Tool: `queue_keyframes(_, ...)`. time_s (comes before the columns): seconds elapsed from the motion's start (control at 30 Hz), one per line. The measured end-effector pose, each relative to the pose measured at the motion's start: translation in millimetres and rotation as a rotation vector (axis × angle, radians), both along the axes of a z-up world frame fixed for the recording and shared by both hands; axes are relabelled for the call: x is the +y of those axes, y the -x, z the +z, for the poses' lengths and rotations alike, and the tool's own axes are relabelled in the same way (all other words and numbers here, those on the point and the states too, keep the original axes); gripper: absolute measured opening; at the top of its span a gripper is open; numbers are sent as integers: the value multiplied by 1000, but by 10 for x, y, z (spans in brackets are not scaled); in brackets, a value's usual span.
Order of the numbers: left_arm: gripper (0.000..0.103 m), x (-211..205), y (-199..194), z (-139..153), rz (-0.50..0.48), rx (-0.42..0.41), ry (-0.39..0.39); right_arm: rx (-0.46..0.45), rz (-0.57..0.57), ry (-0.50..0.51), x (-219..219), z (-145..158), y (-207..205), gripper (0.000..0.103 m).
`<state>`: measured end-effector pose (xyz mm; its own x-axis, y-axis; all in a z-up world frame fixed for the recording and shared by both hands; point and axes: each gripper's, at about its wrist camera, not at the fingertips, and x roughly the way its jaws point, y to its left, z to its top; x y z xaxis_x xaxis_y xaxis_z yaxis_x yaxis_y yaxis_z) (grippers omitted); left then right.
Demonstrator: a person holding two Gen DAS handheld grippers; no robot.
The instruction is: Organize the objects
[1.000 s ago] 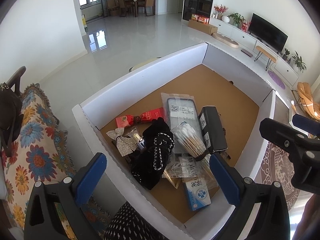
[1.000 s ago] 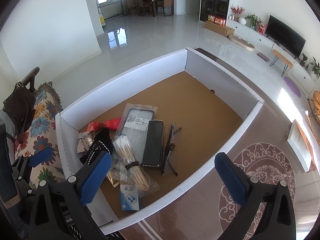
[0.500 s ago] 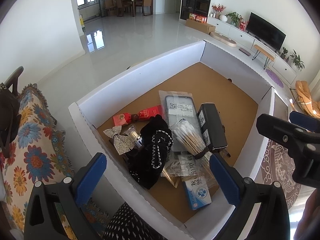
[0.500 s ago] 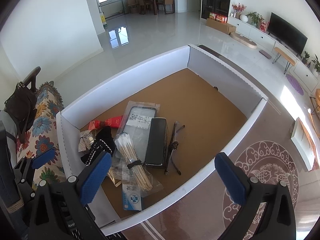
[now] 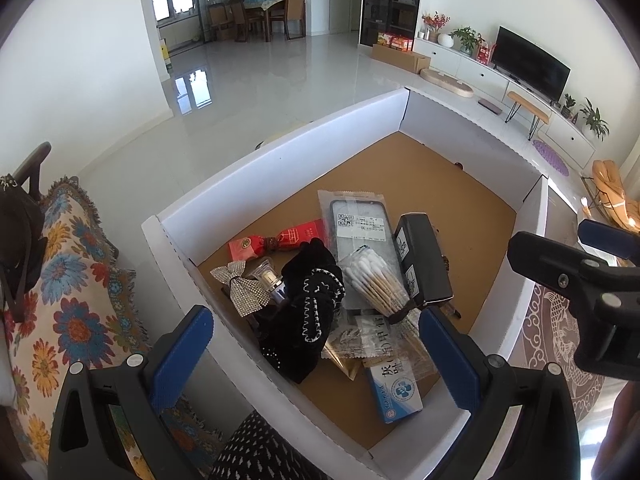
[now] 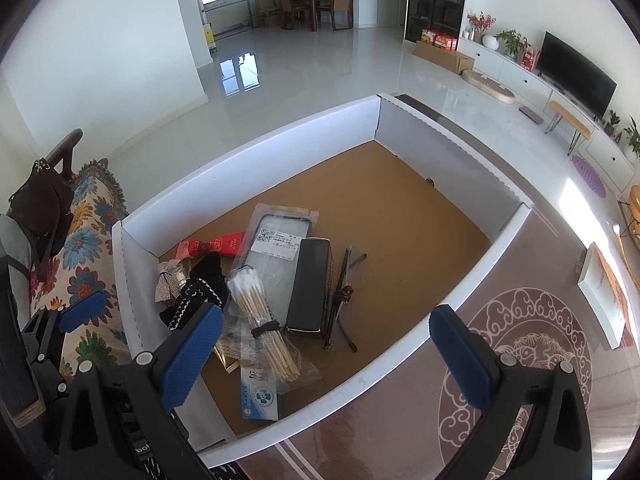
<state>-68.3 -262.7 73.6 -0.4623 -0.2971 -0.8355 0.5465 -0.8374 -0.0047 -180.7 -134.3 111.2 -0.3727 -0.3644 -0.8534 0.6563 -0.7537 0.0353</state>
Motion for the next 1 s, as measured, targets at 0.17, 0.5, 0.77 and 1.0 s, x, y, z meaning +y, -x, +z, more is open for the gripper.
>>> queue_keyframes(0.17, 103, -15, -2, -4, 4, -3, 5, 0, 4, 1, -17, 2, -12, 103)
queue_keyframes(0.5, 103, -24, -1, -24, 13, -10, 2, -5, -1, 3, -11, -19, -4, 103)
queue_keyframes(0.77, 103, -2, 9, -17, 7, -10, 11, -7, -1, 4, -9, -32, -2, 103)
queue_keyframes(1.0, 103, -5, 6, -10, 7, -9, 13, -7, -2, 6, -11, -33, -1, 103)
